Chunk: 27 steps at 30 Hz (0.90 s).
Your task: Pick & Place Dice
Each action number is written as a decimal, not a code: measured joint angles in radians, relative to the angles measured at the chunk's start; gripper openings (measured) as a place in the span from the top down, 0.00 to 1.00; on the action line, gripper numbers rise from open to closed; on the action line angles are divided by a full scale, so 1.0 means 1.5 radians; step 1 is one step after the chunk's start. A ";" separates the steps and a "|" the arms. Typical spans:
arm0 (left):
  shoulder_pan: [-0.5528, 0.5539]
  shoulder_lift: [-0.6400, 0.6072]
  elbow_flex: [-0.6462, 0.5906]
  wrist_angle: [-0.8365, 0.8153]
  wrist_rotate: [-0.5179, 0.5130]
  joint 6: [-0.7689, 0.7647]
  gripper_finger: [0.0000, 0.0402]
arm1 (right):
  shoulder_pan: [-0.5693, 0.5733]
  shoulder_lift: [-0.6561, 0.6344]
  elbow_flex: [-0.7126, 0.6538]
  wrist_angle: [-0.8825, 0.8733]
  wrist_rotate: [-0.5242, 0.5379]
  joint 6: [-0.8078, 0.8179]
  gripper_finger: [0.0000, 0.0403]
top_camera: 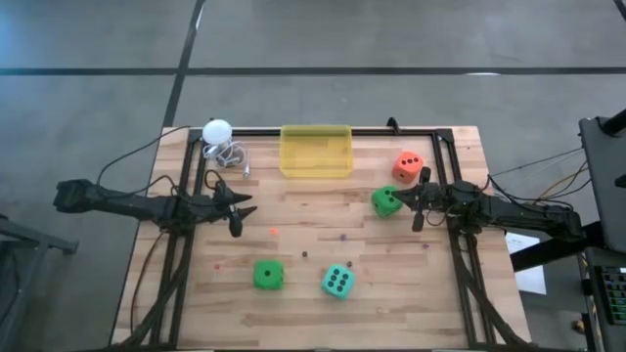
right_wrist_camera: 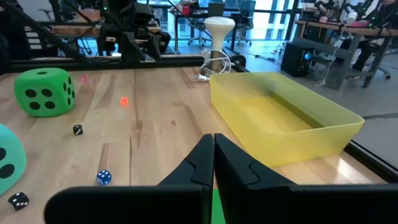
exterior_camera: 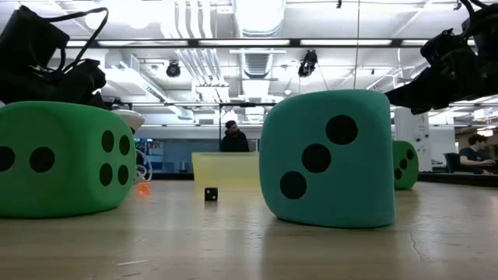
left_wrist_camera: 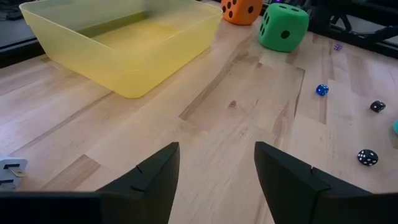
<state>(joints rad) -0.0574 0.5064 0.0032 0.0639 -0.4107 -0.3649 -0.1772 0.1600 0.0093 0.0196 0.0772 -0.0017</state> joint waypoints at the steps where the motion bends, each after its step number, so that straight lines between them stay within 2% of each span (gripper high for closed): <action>1: 0.000 0.000 0.000 0.000 0.000 0.000 0.47 | 0.000 0.000 0.000 0.000 0.000 0.000 0.98; 8: 0.000 0.000 0.000 0.006 -0.006 -0.002 0.47 | 0.000 0.000 0.000 0.000 0.000 -0.001 0.98; 11: 0.000 0.000 0.000 0.007 -0.006 -0.002 0.47 | 0.000 0.000 0.000 0.000 0.001 -0.037 0.98; 15: 0.000 0.000 0.000 0.011 -0.041 -0.002 0.47 | 0.000 0.000 0.000 0.000 0.001 -0.065 0.98; 19: 0.000 0.000 0.000 0.011 -0.046 0.014 0.47 | 0.000 0.000 0.000 0.000 0.001 -0.067 0.98; 22: 0.000 0.000 0.000 0.011 -0.047 0.027 0.47 | 0.000 0.001 0.000 0.027 -0.005 -0.015 0.98; 27: 0.000 0.000 0.000 0.012 -0.050 0.017 0.47 | 0.000 0.000 0.000 0.099 -0.043 0.179 0.98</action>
<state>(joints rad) -0.0574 0.5060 0.0032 0.0812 -0.4857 -0.3387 -0.1768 0.1593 0.0097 0.1684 0.0130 0.2669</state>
